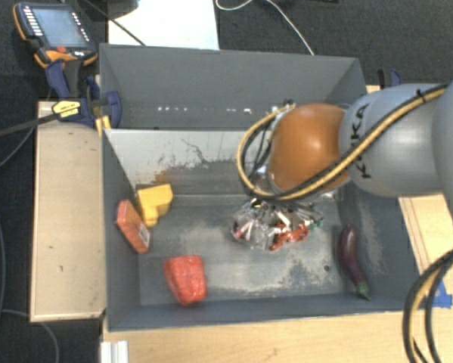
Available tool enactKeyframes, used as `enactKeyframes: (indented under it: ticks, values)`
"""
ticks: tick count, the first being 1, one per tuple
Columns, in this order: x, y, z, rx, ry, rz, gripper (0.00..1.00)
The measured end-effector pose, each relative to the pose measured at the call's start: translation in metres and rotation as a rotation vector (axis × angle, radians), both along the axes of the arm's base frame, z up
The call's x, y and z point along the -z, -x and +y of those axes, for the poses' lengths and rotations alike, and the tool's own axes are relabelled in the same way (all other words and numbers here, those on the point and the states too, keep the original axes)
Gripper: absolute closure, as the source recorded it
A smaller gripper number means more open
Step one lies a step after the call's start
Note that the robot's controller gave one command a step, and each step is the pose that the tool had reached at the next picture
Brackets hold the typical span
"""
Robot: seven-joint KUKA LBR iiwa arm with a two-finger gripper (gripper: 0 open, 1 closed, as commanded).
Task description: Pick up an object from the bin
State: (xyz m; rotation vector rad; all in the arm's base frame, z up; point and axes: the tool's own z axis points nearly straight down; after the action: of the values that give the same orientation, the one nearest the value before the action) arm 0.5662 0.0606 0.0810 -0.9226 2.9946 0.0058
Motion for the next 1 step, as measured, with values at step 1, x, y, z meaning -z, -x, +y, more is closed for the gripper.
enactKeyframes:
  ticks: [1]
  values:
    - [-0.0155,-0.0003,0.0001,0.002,0.0,-0.002,1.0]
